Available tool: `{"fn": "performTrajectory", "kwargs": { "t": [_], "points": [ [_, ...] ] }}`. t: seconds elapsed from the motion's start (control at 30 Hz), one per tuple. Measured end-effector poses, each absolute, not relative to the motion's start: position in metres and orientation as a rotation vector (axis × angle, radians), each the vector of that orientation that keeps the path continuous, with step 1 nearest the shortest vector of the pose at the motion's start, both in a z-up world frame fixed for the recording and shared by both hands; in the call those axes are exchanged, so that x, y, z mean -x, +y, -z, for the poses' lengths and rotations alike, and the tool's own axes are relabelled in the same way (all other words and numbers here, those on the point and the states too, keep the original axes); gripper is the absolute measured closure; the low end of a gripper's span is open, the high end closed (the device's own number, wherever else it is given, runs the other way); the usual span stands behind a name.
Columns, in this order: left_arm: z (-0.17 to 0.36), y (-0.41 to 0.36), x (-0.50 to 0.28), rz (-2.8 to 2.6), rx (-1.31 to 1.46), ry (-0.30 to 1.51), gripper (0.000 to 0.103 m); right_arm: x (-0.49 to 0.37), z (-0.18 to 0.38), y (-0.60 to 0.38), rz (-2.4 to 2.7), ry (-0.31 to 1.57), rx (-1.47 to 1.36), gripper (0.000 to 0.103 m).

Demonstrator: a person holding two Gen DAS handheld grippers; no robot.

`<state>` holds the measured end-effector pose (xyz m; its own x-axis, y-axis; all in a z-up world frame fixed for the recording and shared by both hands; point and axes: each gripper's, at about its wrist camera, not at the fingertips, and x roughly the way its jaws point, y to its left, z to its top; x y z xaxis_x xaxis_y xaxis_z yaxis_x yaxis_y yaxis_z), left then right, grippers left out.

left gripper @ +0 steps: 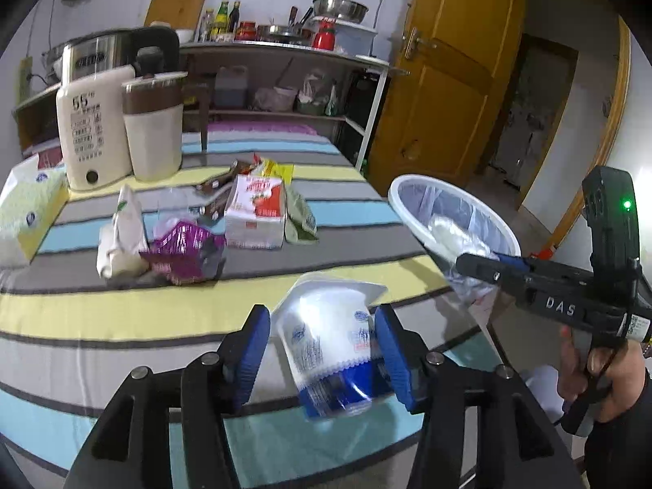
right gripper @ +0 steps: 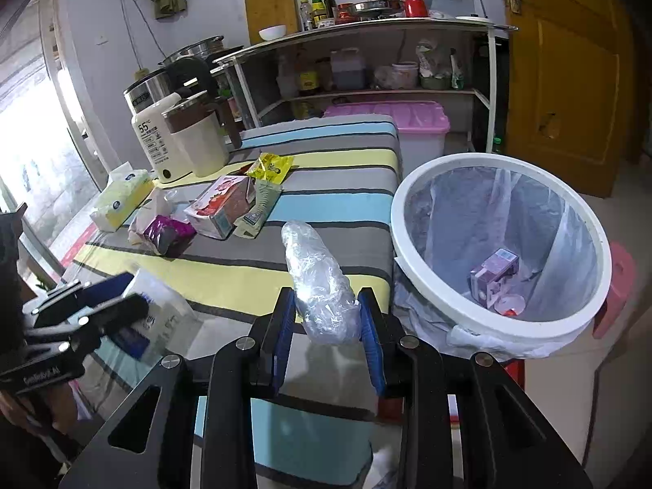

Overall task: Collect trash
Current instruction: 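Carry yogurt cup and plastic bag over the bin and open both tools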

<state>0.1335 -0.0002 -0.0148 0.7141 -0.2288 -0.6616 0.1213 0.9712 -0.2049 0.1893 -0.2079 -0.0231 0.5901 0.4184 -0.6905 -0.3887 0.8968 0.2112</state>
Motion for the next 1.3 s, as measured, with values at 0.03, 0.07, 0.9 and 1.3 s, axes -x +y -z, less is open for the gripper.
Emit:
{"fn": "performTrajectory", "kwargs": {
  "t": [0.03,0.07,0.9,1.3],
  "points": [
    [0.016,0.000,-0.133,0.191,0.150,0.757,0.048,-0.189,0.023,-0.208,-0.468,0.814,-0.040,0.070],
    [0.018,0.000,-0.132,0.191,0.151,0.762,0.048,-0.188,0.023,-0.208,-0.468,0.814,-0.040,0.070],
    [0.009,-0.020,-0.134,0.198,0.156,0.751,0.052,-0.166,0.018,-0.217,-0.465,0.791,-0.056,0.070],
    [-0.009,-0.064,-0.177,0.276,0.104,0.723,0.052,-0.181,0.015,-0.246,-0.386,0.782,-0.064,0.070]
  ]
}}
